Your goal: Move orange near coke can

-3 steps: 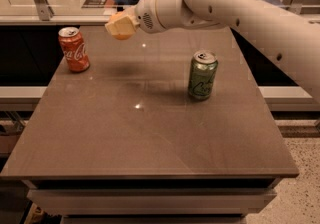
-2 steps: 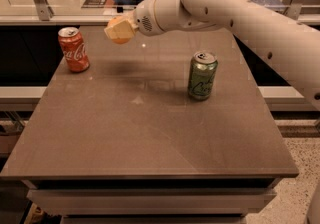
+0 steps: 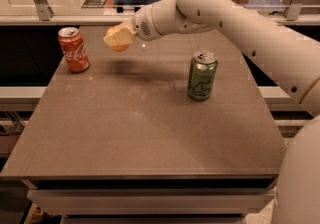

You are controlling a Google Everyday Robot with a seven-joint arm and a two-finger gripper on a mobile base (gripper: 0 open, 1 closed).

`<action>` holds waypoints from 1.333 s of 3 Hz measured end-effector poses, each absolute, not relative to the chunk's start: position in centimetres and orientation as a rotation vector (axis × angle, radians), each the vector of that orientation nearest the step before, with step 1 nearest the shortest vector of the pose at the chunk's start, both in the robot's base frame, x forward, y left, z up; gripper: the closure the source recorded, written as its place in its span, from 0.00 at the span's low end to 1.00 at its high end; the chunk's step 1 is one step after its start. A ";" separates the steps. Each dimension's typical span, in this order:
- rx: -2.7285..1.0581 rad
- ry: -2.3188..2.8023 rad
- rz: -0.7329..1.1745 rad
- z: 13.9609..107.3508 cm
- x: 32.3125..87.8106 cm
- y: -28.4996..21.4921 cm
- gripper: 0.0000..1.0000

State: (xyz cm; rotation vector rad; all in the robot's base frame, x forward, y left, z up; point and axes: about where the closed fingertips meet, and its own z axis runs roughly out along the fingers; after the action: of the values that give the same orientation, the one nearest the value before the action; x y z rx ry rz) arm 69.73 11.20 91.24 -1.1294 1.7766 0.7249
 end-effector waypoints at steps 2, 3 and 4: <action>-1.173 1.798 0.764 88.5 70.3 12.4 1.00; -1.184 1.757 0.819 88.1 68.0 13.8 1.00; -1.185 1.757 0.820 88.1 68.0 13.9 1.00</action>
Offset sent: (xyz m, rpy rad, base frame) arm 0.0101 0.0139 -0.0384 -0.0142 0.0522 0.0522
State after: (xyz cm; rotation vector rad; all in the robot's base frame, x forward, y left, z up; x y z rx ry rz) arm 68.02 13.85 88.12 -1.1846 1.7569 0.8196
